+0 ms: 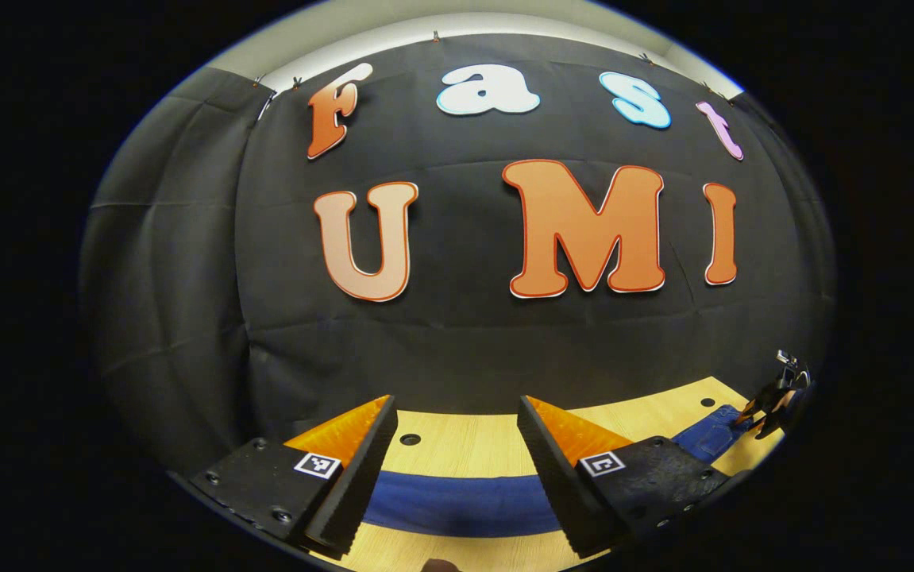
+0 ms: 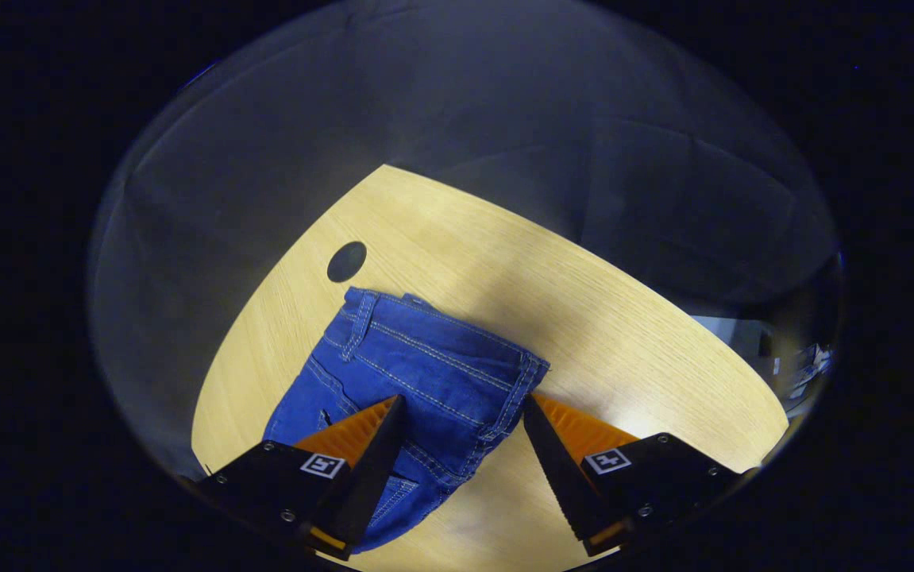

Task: Grasp the waist and the cuffs of the jeans and fold them to make the two legs overlap; first hold the waist and fold one-third of the jeans toward the cuffs, then hold the cuffs and fold the remaining one-third in the same direction to finish folding.

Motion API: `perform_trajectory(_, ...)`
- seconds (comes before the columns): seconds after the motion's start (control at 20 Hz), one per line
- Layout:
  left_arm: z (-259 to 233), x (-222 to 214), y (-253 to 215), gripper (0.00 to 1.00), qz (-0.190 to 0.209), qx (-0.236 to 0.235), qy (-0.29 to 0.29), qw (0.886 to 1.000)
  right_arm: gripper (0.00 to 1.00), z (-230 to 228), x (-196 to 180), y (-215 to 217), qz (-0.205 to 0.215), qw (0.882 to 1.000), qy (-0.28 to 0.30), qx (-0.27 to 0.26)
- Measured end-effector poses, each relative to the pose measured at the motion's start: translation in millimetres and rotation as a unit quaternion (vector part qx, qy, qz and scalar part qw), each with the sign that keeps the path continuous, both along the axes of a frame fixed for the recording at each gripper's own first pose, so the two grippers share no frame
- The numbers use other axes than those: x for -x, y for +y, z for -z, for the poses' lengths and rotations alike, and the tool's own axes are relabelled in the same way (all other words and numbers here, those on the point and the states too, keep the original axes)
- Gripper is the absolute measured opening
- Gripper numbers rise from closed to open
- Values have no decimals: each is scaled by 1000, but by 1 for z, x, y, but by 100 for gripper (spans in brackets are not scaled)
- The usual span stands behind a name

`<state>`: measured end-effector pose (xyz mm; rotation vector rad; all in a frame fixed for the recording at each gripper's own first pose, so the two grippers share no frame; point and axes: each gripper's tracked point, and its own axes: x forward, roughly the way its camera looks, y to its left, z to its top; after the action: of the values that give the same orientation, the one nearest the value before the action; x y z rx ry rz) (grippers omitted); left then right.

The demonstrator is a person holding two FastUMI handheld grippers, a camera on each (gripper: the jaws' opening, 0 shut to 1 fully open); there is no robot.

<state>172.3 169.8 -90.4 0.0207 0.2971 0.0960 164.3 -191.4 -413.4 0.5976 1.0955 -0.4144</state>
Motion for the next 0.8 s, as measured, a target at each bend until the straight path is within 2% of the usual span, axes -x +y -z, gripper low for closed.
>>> perform_trajectory(0.05,0,5,2,93,-4,-3,4,1000,90,-3,-1,-2,-13,1000,0,21)
perform_trajectory(0.1,2,9,2,93,-4,-1,9,1000,80,-1,0,0,-26,999,-1,25)
perform_trajectory(0.2,7,15,2,94,-7,2,16,1000,51,-6,3,2,-25,1000,-6,18)
perform_trajectory(0.25,9,17,3,94,-7,2,19,1000,45,-12,4,-2,-22,999,-15,17)
perform_trajectory(0.3,12,17,4,94,-7,5,21,1000,34,-10,1,0,-22,999,-16,17)
perform_trajectory(0.35,15,18,5,94,-8,11,24,1000,22,-11,7,4,-39,999,-12,15)
perform_trajectory(0.5,19,16,6,94,1,32,21,999,22,-34,3,-4,-40,999,-32,12)
perform_trajectory(0.7,28,3,7,94,21,48,26,998,22,-81,-1,-26,-55,994,-62,76)
perform_trajectory(0.8,32,-4,3,94,34,63,26,997,22,-100,-12,-19,-51,991,-83,91)
